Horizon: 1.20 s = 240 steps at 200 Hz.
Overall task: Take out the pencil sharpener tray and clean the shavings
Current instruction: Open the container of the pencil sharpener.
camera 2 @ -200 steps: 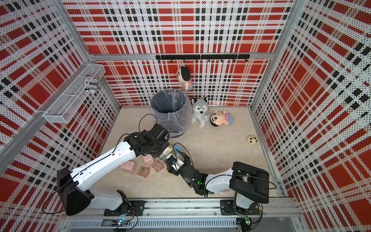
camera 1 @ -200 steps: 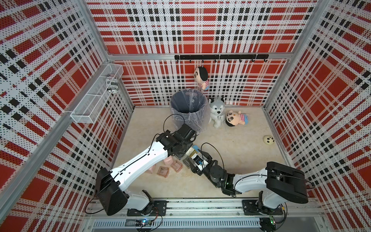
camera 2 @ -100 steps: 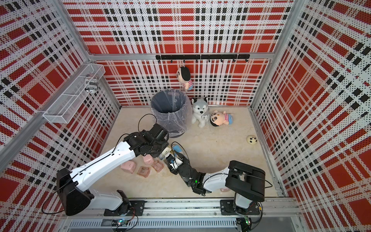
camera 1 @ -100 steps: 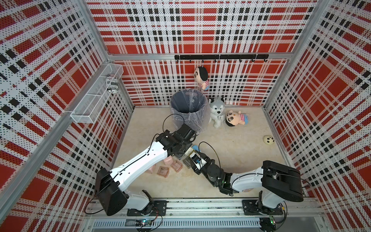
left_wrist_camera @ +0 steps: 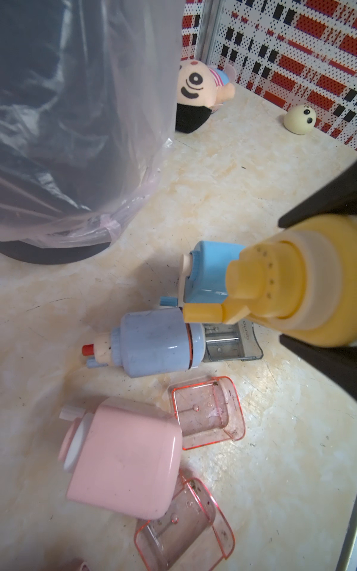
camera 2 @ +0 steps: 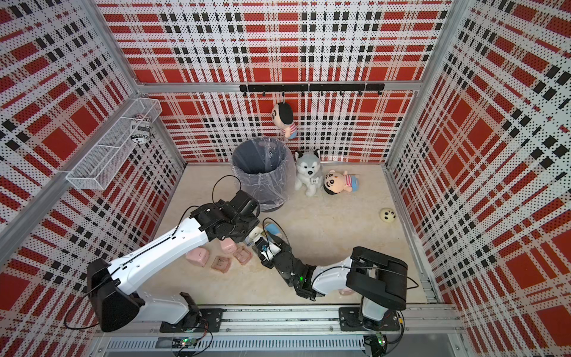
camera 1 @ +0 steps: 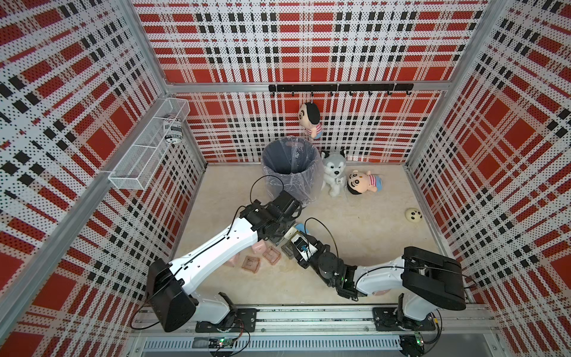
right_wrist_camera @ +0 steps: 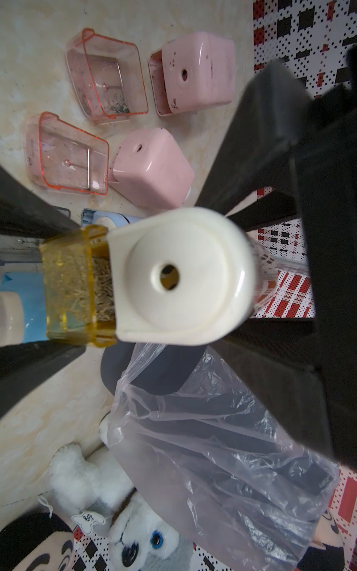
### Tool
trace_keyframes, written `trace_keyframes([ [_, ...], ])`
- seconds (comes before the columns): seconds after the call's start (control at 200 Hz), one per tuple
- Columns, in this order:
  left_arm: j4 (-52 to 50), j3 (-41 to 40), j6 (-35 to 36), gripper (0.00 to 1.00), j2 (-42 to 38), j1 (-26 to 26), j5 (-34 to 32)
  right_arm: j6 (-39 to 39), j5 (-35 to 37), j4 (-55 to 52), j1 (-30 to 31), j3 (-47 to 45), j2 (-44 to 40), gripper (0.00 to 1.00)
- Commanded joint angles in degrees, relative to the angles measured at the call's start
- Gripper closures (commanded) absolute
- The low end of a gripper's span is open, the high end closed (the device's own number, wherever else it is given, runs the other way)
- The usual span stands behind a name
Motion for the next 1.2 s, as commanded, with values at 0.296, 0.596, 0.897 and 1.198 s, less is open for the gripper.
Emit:
trace_keyframes([
  [0.296,-1.4,2.5,0.1,0.66,-0.7,2.2,-5.1,1.1,-4.0,3.9,0.9,-6.1,-5.5,0.53],
  [0.596,-3.5,2.6,1.9,0.66,-3.5,6.5,-6.7,3.1,-3.2,1.9,1.5,-7.3,-10.1,0.54],
  [0.897,-5.0,-0.1,2.7,0.66,-9.8,9.7,-9.5,6.9,0.7,-8.2,1.1,-1.4,-16.3,0.54],
  [1.198,-5.1,-2.4,3.3,0.66,-13.5,11.1,-11.0,20.2,1.1,-23.2,-1.9,12.9,-17.9,0.57],
])
